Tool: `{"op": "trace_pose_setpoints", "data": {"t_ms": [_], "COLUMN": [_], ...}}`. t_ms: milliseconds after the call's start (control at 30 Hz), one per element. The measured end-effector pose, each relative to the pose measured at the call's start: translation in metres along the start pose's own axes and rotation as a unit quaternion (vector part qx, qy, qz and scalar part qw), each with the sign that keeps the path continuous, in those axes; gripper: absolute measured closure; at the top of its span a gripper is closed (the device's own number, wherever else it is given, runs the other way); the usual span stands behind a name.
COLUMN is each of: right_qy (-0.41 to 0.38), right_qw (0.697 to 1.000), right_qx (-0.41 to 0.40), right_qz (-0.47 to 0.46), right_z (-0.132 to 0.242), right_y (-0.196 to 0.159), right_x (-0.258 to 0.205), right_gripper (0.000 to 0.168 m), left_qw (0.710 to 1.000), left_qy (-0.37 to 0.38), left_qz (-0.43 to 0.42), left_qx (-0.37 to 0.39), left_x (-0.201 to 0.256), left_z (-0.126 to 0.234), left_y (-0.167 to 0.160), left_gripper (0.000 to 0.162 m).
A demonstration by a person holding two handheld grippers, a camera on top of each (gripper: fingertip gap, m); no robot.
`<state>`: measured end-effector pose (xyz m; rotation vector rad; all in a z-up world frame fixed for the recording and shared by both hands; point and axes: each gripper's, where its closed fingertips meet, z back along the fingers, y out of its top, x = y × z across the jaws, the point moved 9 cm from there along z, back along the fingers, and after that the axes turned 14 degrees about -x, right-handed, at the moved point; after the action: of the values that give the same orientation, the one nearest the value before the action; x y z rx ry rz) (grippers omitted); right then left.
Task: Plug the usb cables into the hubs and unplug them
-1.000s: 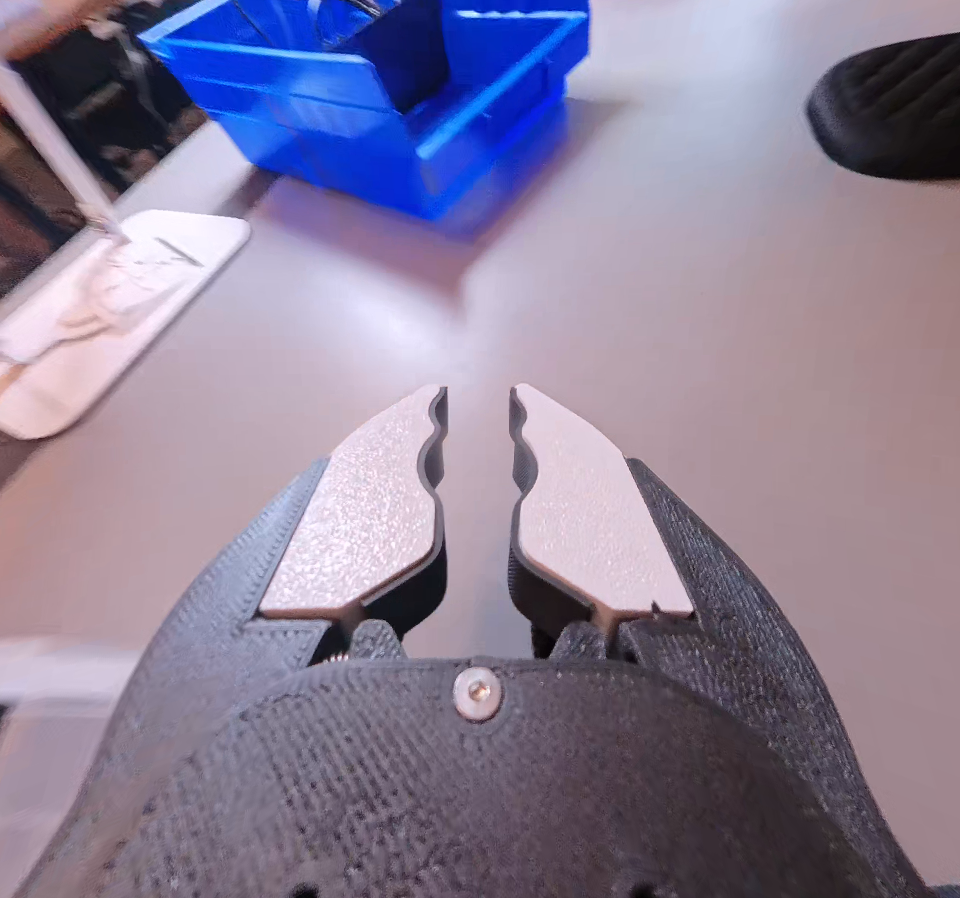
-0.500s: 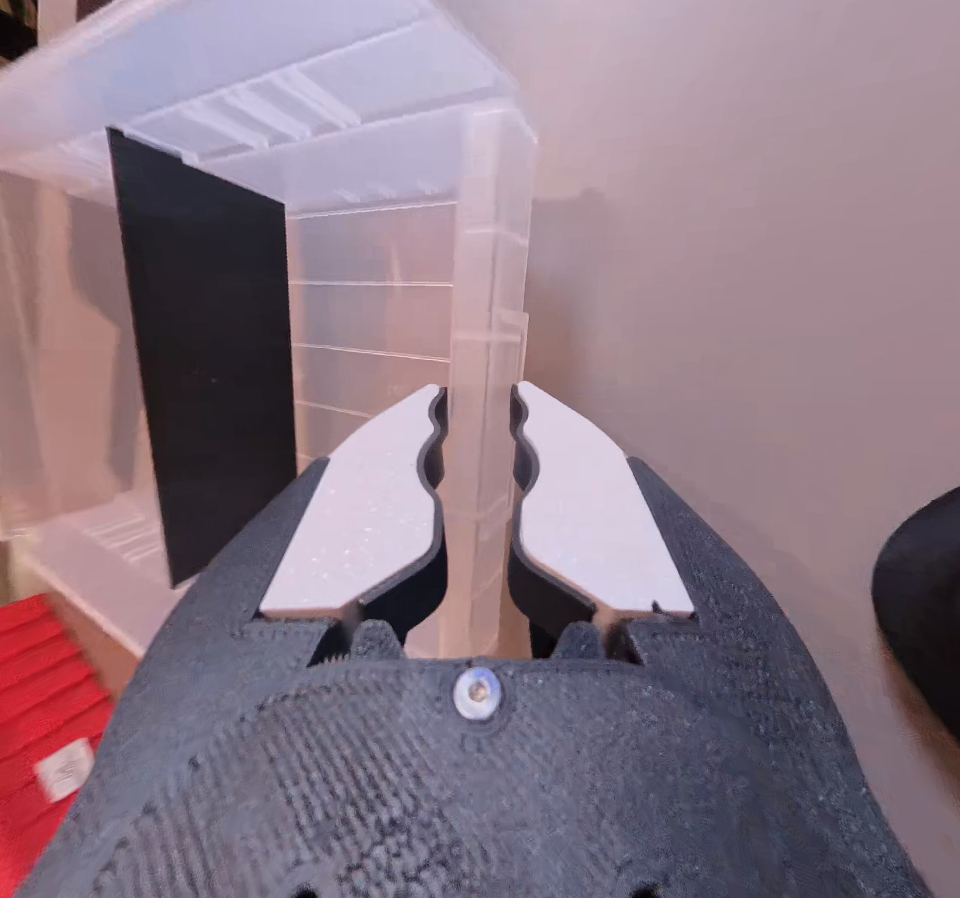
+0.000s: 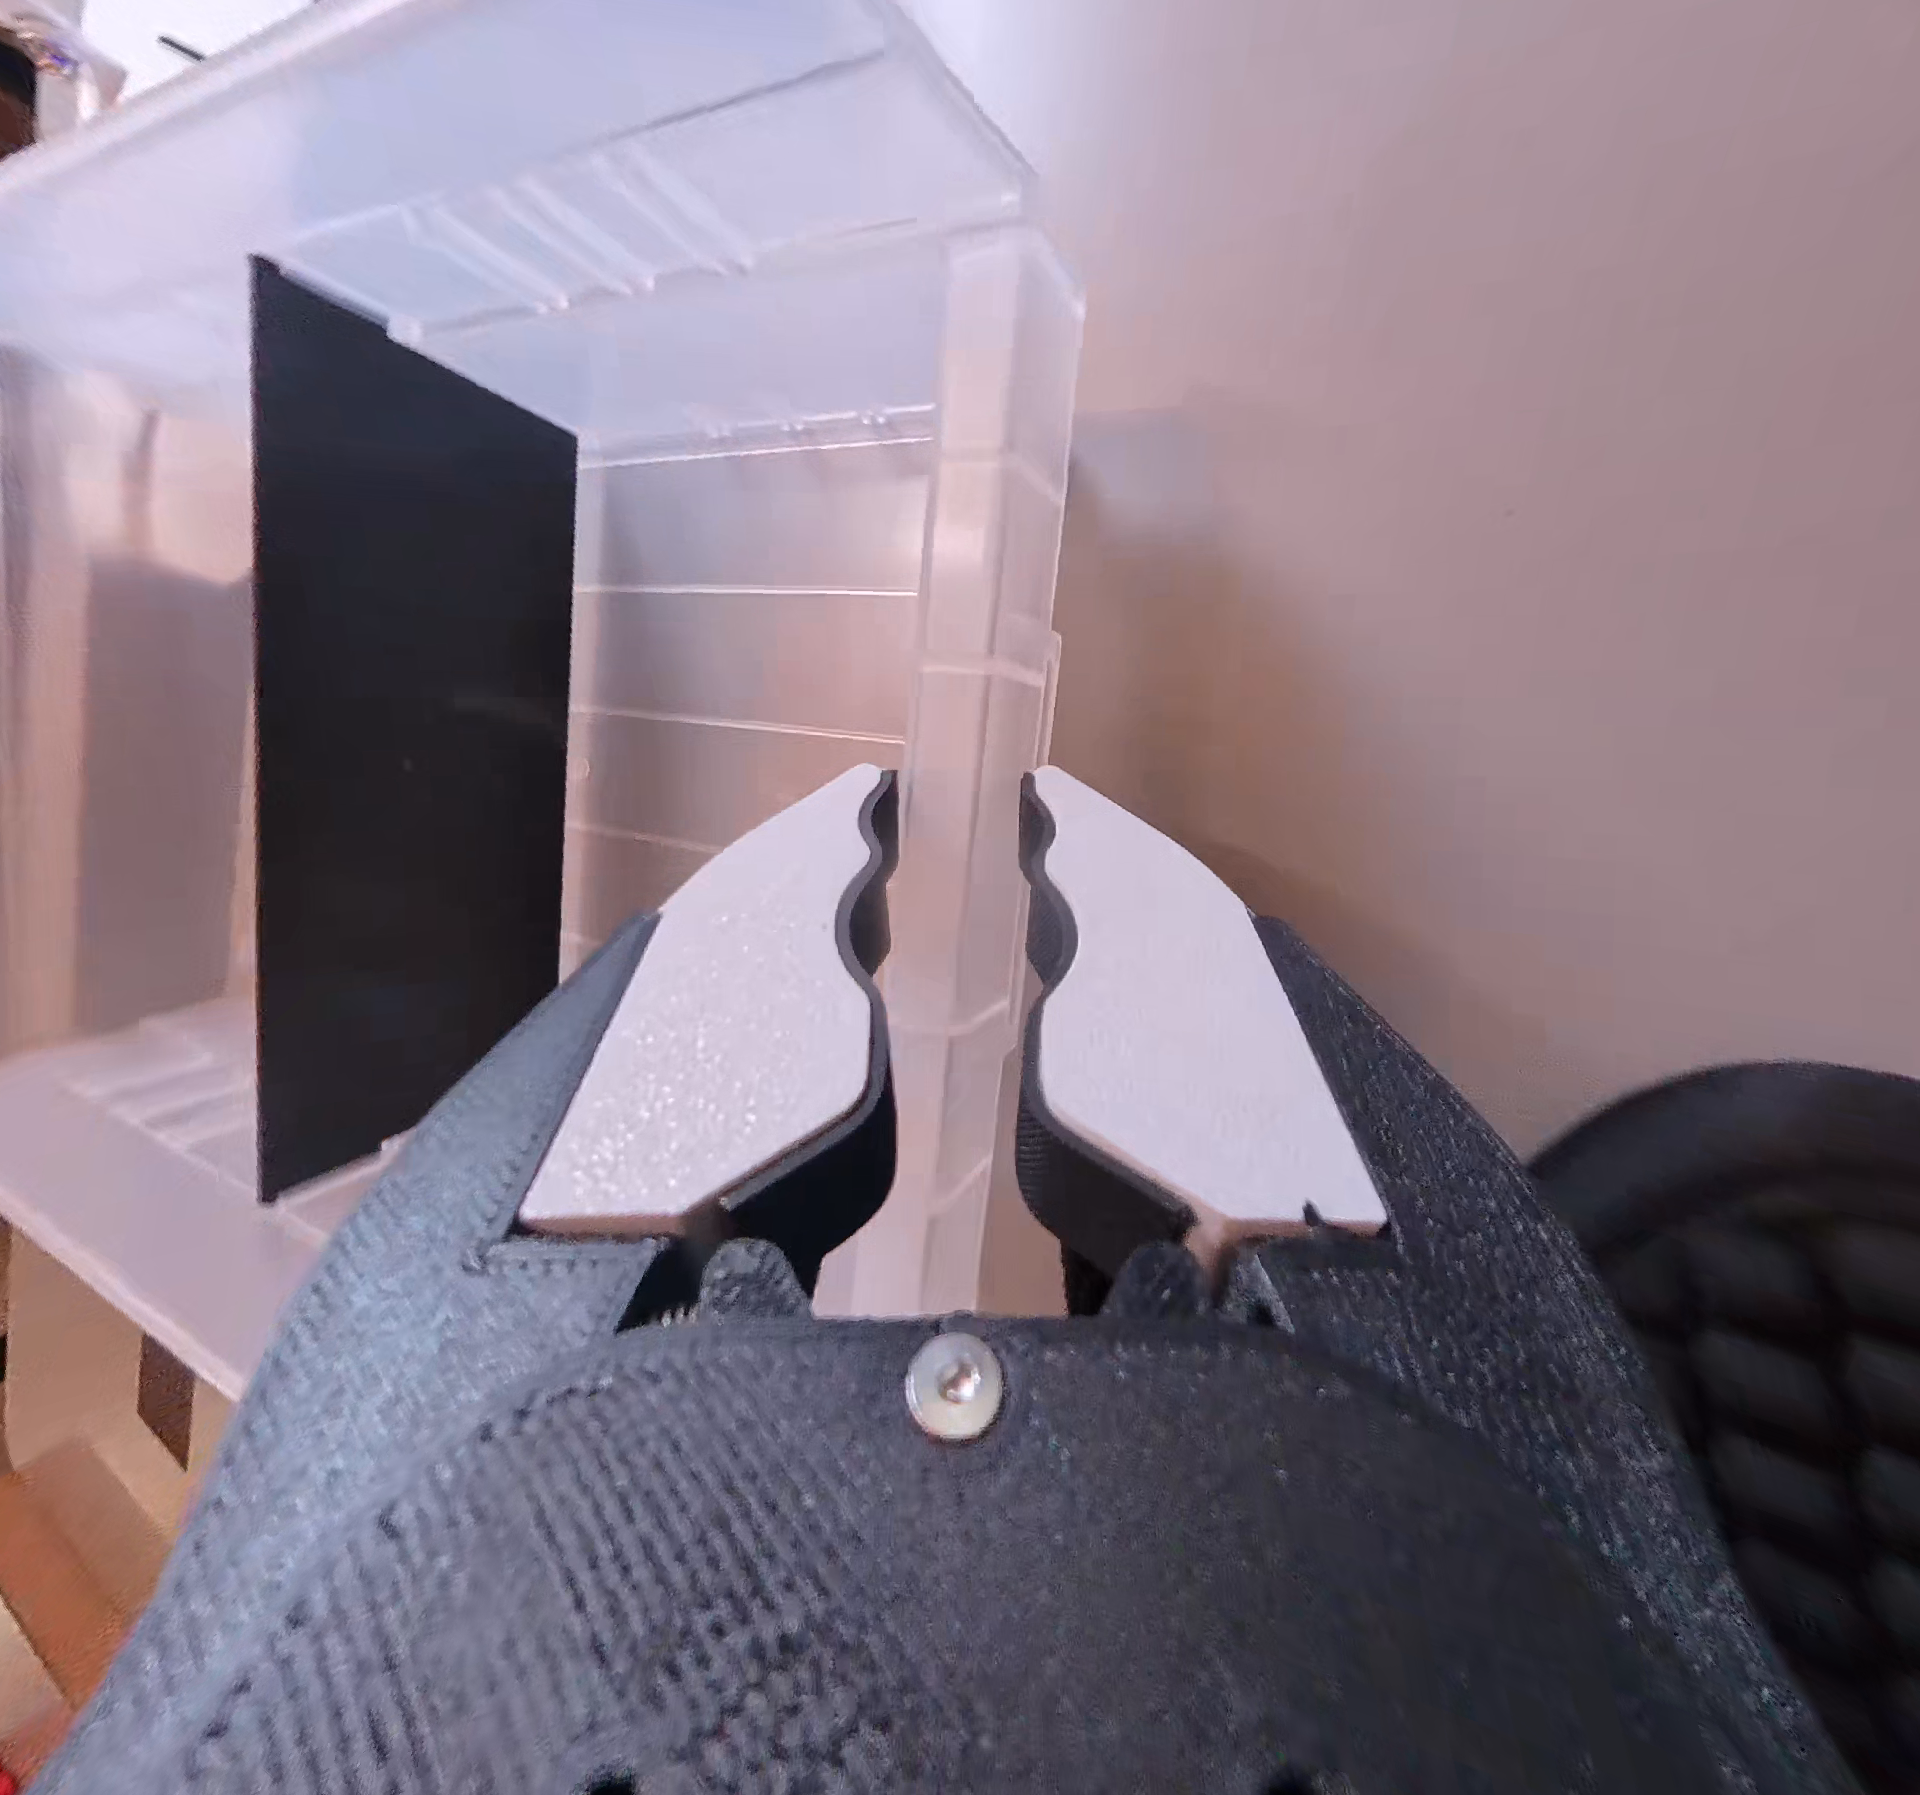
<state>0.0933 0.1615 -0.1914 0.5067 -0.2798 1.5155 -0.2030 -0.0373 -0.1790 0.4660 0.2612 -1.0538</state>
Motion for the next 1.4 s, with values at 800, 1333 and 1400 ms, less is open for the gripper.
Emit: {"op": "trace_pose_setpoints", "data": {"t_ms": [800,1333,1400], "right_qy": [-0.010,-0.196,-0.185], "right_qw": [0.859,0.863,0.862], "right_qx": [0.243,0.314,0.356], "right_qz": [-0.450,-0.343,-0.311], "right_z": [0.131,0.220,0.239], "right_y": [-0.095,-0.038,-0.009], "right_x": [-0.156,-0.167,-0.168], "right_gripper": [0.103,0.160,0.160], "left_qw": [0.926,0.913,0.910], "left_qy": [-0.029,0.214,0.250], "left_qz": [0.297,0.216,0.216], "left_qx": [0.232,0.272,0.252], "left_x": [0.085,0.096,0.098], "left_z": [0.009,0.143,0.177], "left_y": [0.104,0.070,0.042], "left_gripper": [0.120,0.148,0.148]}}
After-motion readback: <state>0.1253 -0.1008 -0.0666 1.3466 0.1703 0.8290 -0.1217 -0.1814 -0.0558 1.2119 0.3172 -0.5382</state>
